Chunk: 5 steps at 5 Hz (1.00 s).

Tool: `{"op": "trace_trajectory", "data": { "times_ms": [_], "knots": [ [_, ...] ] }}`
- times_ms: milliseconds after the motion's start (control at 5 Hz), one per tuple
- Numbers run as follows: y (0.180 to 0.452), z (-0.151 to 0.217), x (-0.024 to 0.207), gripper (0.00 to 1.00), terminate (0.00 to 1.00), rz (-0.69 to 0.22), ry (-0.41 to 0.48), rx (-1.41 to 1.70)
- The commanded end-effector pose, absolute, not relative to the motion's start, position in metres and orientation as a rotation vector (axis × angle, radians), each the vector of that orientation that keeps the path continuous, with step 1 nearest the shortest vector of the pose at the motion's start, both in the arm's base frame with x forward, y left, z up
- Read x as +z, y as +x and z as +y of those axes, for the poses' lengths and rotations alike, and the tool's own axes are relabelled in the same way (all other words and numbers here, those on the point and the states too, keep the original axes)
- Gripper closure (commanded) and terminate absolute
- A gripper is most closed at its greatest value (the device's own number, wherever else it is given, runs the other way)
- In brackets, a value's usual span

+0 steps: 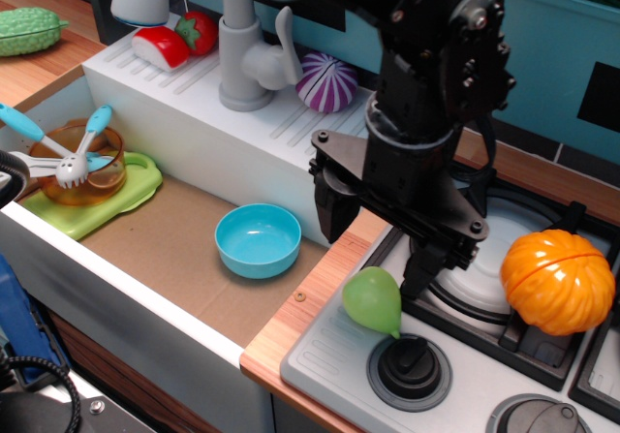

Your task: Put pear in bowl

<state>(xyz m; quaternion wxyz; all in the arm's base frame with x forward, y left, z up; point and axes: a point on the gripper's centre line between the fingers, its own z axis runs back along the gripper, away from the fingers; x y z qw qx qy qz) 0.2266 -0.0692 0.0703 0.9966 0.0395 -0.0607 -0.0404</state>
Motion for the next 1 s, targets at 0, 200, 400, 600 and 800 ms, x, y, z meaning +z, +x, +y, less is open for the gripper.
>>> {"op": "trace_trajectory", "data": {
  "times_ms": [0, 200, 400, 600, 800],
  "knots": [
    [0.227, -0.069, 0.07, 0.0, 0.0, -0.122, 0.079, -0.081],
    [0.225, -0.071, 0.066, 0.0, 0.0, -0.114, 0.066, -0.035],
    [0.224, -0.07, 0.058, 0.0, 0.0, -0.134, 0.04, -0.009],
    [0.225, -0.067, 0.051, 0.0, 0.0, -0.151, 0.026, -0.011],
    [0.225, -0.065, 0.045, 0.0, 0.0, -0.162, 0.028, -0.016]
  ]
}}
